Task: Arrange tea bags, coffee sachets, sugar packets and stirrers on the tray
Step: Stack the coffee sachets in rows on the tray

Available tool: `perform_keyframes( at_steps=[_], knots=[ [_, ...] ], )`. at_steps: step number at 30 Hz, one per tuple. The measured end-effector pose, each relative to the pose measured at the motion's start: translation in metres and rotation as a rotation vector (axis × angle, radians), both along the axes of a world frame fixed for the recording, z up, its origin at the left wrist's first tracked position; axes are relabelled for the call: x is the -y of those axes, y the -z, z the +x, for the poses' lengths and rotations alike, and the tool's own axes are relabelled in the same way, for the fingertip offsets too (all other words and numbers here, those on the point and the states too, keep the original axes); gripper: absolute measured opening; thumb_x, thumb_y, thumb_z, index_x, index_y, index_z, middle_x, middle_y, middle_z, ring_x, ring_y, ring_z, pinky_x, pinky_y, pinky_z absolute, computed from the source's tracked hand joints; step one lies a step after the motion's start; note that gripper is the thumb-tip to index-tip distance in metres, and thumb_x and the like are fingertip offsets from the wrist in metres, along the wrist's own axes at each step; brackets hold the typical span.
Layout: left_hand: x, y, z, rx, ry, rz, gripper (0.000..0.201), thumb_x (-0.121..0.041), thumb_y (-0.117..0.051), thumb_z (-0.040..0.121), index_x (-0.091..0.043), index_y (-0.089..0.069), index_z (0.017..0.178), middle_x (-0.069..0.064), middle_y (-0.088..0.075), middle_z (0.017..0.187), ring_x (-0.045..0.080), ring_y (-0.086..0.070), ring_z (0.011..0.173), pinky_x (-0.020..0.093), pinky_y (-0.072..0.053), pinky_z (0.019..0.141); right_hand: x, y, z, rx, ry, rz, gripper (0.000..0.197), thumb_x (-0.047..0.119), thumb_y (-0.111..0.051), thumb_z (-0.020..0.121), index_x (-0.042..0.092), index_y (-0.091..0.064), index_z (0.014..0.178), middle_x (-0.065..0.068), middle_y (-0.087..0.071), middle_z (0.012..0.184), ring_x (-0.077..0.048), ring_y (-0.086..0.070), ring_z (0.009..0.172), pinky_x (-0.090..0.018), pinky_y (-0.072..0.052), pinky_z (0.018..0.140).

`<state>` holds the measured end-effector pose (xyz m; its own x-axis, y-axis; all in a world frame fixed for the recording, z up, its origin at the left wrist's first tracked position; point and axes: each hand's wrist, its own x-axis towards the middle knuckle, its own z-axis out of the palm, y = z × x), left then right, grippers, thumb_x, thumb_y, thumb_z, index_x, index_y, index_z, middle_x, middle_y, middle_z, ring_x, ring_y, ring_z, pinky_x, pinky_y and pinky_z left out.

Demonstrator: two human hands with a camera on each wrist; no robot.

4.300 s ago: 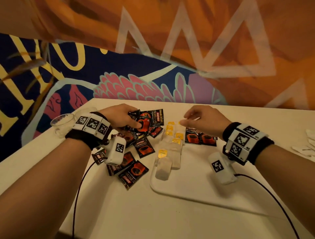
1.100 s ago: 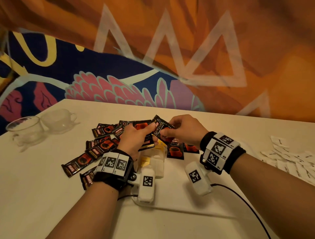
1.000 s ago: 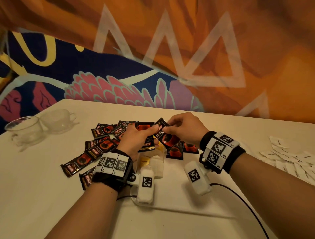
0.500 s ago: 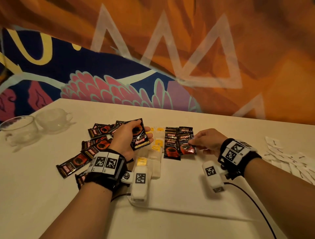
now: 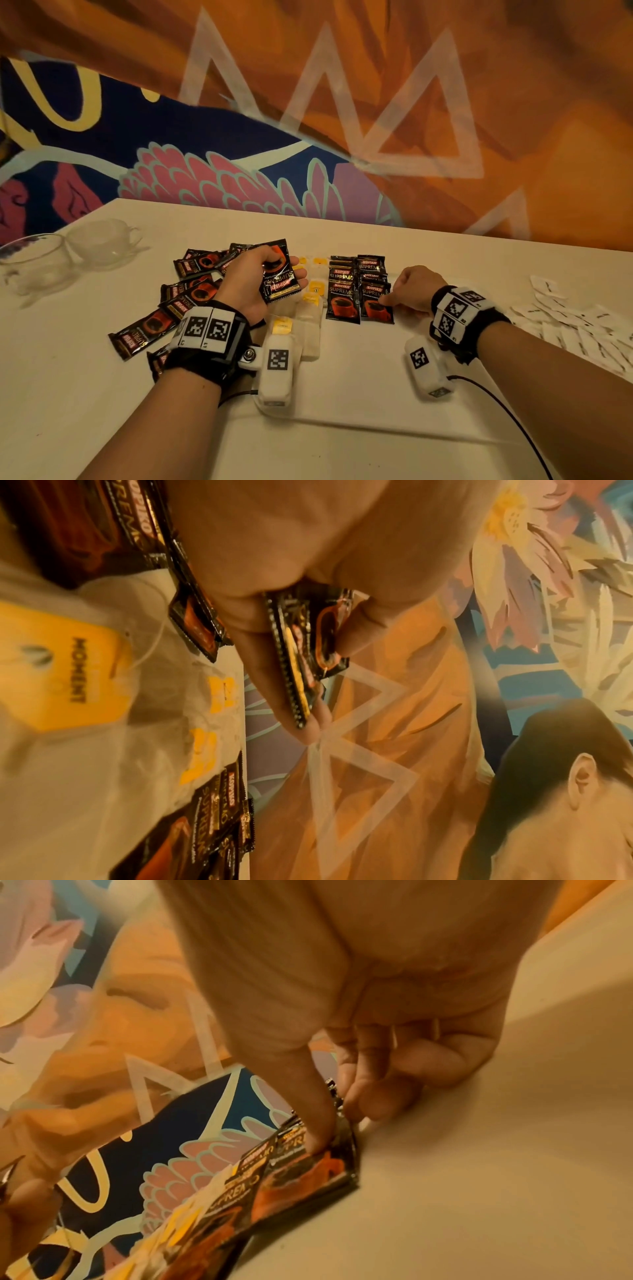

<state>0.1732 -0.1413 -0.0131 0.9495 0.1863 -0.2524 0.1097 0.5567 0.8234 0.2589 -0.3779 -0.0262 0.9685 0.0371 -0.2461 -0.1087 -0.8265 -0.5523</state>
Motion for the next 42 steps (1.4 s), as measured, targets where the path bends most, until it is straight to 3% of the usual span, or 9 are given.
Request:
perform_keyframes(
  at_steps=[4, 10, 15, 20, 24, 30, 32, 36, 42],
  knots=[
    [-0.001, 0.000, 0.002, 0.001, -0.004, 0.077, 0.011, -0.002, -0.050, 0.093, 0.000, -0.054, 0.103, 0.020, -0.062, 0.086, 0.035, -0.066, 0.075, 0.040, -0.059, 0.055, 0.001, -0.004, -0.001, -0.028, 0.041, 0.072, 0.038, 0.033, -0.083, 0.071, 0.015, -0.054, 0.089, -0.009, -0.069, 0.093, -0.022, -0.061, 0.080, -0.033, -0.051, 0.066],
    [-0.002, 0.006, 0.003, 0.030, 0.067, 0.254, 0.019, -0.004, -0.067, 0.083, -0.006, -0.068, 0.101, 0.016, -0.071, 0.100, 0.030, -0.069, 0.092, 0.044, -0.056, 0.081, -0.034, -0.029, -0.023, 0.152, -0.205, 0.303, 0.035, 0.047, -0.077, 0.074, 0.019, -0.064, 0.089, 0.002, -0.066, 0.089, -0.015, -0.063, 0.084, -0.029, -0.048, 0.067],
    [0.001, 0.007, 0.000, 0.103, 0.119, 0.344, 0.020, -0.005, -0.066, 0.084, -0.004, -0.066, 0.104, 0.013, -0.071, 0.097, 0.025, -0.068, 0.087, 0.042, -0.056, 0.079, -0.074, -0.037, -0.044, 0.062, -0.413, 0.365, 0.020, 0.029, -0.077, 0.079, 0.017, -0.068, 0.091, -0.005, -0.072, 0.086, -0.018, -0.068, 0.080, -0.033, -0.057, 0.069],
    [-0.001, 0.005, -0.001, 0.161, 0.142, 0.362, 0.022, 0.006, -0.062, 0.084, -0.011, -0.061, 0.098, 0.008, -0.070, 0.081, 0.022, -0.068, 0.077, 0.034, -0.056, 0.063, -0.075, -0.043, -0.041, 0.140, -0.321, 0.543, 0.011, 0.003, -0.067, 0.082, 0.014, -0.067, 0.083, -0.012, -0.067, 0.075, -0.023, -0.065, 0.070, -0.035, -0.054, 0.062],
    [0.006, 0.004, -0.005, 0.184, 0.304, 0.568, 0.016, -0.001, -0.066, 0.084, -0.012, -0.064, 0.096, 0.010, -0.071, 0.088, 0.024, -0.070, 0.084, 0.038, -0.056, 0.072, -0.070, -0.049, -0.038, 0.261, -0.334, 0.561, 0.025, 0.008, -0.074, 0.079, 0.020, -0.066, 0.099, 0.000, -0.068, 0.079, -0.016, -0.065, 0.071, -0.030, -0.054, 0.068],
    [0.007, 0.004, -0.003, 0.222, 0.101, 0.541, 0.005, -0.007, -0.066, 0.086, -0.008, -0.065, 0.081, 0.009, -0.069, 0.083, 0.016, -0.067, 0.072, 0.024, -0.053, 0.057, -0.066, -0.040, -0.042, 0.106, -0.227, 0.757, 0.027, 0.011, -0.075, 0.081, 0.003, -0.063, 0.103, -0.019, -0.072, 0.097, -0.030, -0.070, 0.086, -0.038, -0.057, 0.074],
    [0.008, 0.004, -0.004, 0.207, 0.104, 0.541, 0.004, -0.007, -0.066, 0.086, -0.008, -0.065, 0.082, 0.007, -0.068, 0.082, 0.014, -0.067, 0.070, 0.023, -0.054, 0.056, -0.063, -0.035, -0.041, 0.069, -0.213, 0.698, 0.023, 0.011, -0.073, 0.083, -0.004, -0.065, 0.098, -0.019, -0.072, 0.096, -0.028, -0.071, 0.081, -0.037, -0.057, 0.074],
    [0.006, 0.004, -0.001, 0.183, 0.012, 0.524, 0.007, -0.016, -0.069, 0.086, -0.011, -0.068, 0.090, 0.004, -0.065, 0.085, 0.013, -0.062, 0.069, 0.026, -0.053, 0.060, -0.051, -0.028, -0.036, 0.007, -0.160, 0.597, 0.011, 0.009, -0.073, 0.083, 0.001, -0.065, 0.086, -0.009, -0.066, 0.073, -0.008, -0.063, 0.052, -0.020, -0.047, 0.048],
    [-0.007, 0.001, 0.003, 0.136, -0.145, 0.391, 0.003, -0.013, -0.064, 0.089, -0.012, -0.064, 0.086, 0.007, -0.060, 0.082, 0.015, -0.055, 0.062, 0.026, -0.047, 0.056, -0.045, -0.009, -0.032, 0.002, -0.147, 0.195, 0.025, 0.022, -0.079, 0.078, 0.016, -0.057, 0.069, -0.004, -0.072, 0.069, -0.009, -0.068, 0.058, -0.023, -0.049, 0.051]
  ],
)
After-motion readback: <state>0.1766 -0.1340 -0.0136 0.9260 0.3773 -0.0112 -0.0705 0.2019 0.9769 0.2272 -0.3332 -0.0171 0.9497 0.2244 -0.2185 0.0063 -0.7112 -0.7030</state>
